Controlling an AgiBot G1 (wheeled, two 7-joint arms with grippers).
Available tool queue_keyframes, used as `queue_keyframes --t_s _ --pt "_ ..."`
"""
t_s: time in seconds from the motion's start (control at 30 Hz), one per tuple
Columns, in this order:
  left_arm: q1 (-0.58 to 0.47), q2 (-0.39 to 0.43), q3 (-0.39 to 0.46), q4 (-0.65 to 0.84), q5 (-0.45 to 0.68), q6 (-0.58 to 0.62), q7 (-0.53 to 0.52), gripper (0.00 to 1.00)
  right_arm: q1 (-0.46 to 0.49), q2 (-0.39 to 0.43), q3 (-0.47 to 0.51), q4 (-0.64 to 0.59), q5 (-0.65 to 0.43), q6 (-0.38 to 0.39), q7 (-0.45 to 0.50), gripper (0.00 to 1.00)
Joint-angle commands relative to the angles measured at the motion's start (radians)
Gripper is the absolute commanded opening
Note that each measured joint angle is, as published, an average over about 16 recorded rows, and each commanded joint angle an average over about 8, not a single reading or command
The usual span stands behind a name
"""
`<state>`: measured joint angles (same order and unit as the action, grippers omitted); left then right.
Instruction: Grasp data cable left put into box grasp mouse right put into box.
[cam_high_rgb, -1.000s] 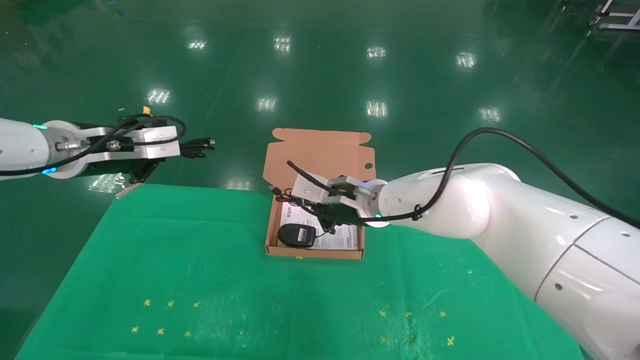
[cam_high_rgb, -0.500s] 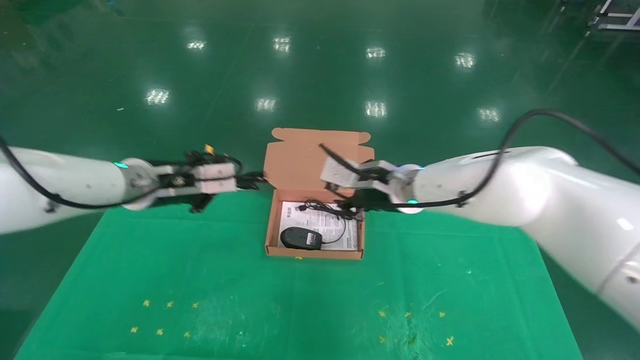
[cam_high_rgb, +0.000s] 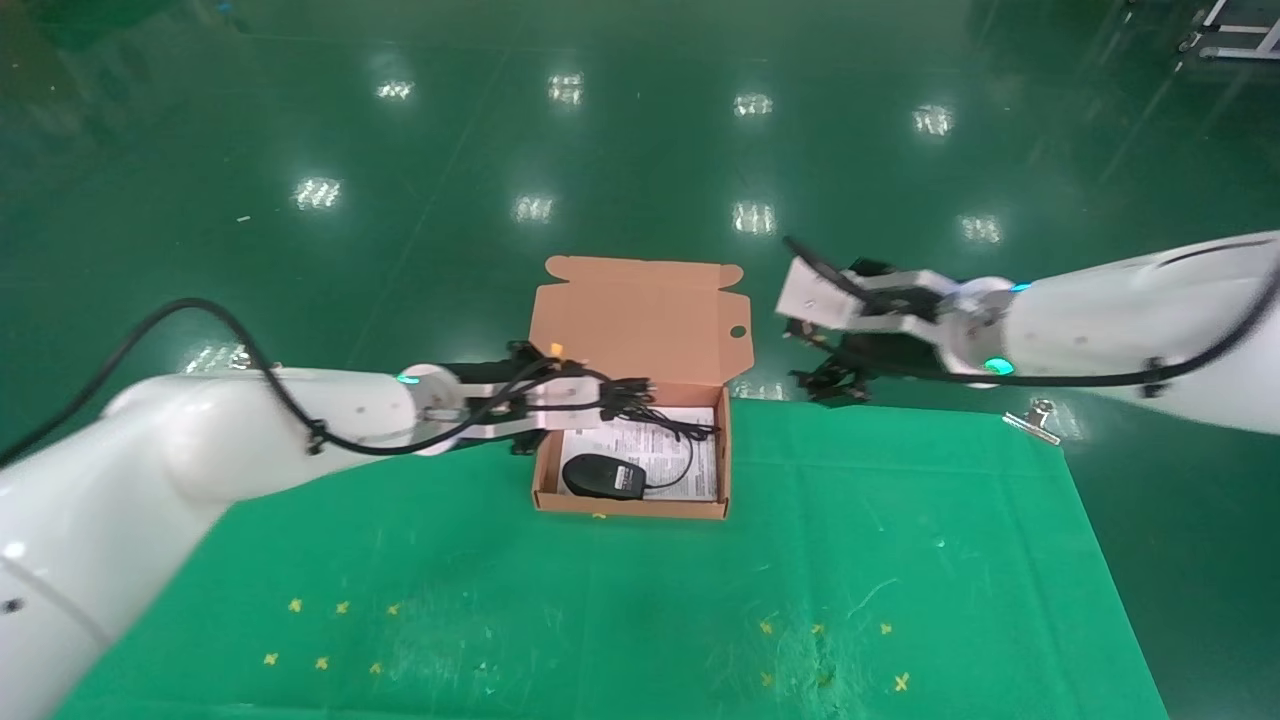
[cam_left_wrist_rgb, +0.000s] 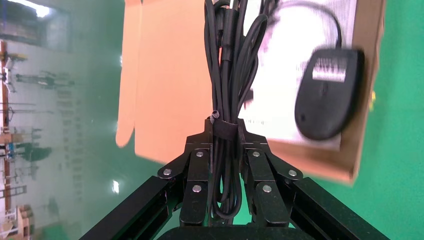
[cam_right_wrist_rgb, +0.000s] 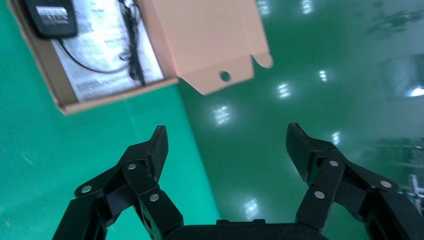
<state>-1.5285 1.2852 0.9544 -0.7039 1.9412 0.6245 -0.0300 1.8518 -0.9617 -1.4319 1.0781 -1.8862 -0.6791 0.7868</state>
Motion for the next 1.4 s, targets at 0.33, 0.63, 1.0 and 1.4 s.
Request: queue_keyframes --t_s 0.33,0.63,1.0,1.4 --pt "-0.004 0.081 0.017 0.129 -0.183 -0.049 0.203 0.11 0.066 0.133 0.003 0.188 -0.1 -0.074 0.113 1.0" --pt "-0.009 0.088 0.036 0.145 -0.244 -0.041 0.226 1.0 0.07 0.15 0.002 0.225 -0.129 -0.083 0.139 1.0" --pt "-0.008 0.08 0.031 0.136 -0.224 -0.041 0.222 1.0 0.067 0.144 0.003 0.213 -0.12 -0.081 0.133 1.0" --pt "-0.064 0.037 0.017 0.109 -0.23 -0.086 0.161 1.0 0.13 0.143 0.0 0.229 -0.251 -0.092 0.104 1.0"
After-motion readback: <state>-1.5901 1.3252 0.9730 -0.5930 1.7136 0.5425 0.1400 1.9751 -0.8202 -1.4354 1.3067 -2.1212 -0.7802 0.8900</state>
